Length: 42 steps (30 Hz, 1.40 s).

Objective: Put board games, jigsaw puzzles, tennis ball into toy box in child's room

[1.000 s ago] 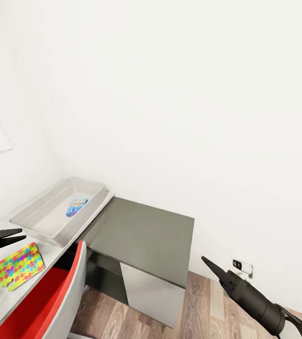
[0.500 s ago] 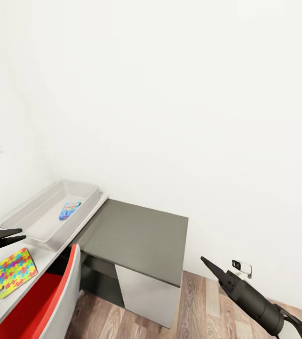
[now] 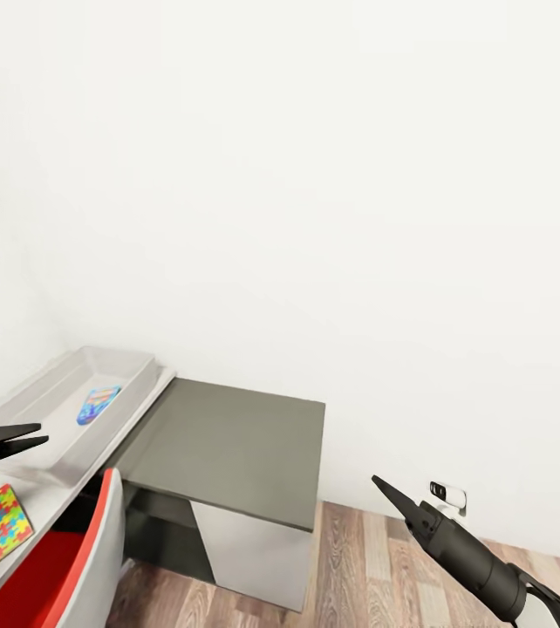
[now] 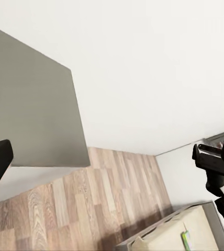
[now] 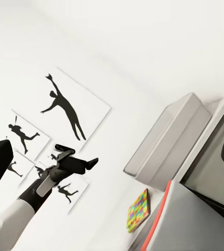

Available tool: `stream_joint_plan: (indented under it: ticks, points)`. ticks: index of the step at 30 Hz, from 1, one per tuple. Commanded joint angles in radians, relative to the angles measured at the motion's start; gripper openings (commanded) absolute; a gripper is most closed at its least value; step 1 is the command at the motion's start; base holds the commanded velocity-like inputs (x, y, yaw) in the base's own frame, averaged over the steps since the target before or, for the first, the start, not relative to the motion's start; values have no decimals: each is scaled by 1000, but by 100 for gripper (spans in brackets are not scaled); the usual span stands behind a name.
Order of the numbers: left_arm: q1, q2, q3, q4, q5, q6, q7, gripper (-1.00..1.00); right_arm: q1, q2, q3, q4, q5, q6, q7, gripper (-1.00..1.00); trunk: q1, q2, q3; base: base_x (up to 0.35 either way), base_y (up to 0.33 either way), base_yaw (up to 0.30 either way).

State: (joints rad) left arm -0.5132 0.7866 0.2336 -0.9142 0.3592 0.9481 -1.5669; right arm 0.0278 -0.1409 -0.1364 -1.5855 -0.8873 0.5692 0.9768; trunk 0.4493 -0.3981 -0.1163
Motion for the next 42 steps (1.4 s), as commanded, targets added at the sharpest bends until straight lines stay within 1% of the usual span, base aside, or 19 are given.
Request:
stream_joint_plan:
  ticks: [1,26,42]
  points:
    - [-1,0,0,0,0,11,-4,100,0,0,0,-1,-7,8,-1,100,1,-2,-1,0,0,-210]
    - [0,-1,-1,-1,0,11,-4,100,0,-2,0,0,-7,8,-1,100,1,-2,29,0,0,-211]
    - [0,-2,-2,-3,1,11,-4,100,0,-9,-3,1,-7,9,-1,100,1,-2,48,0,0,-211]
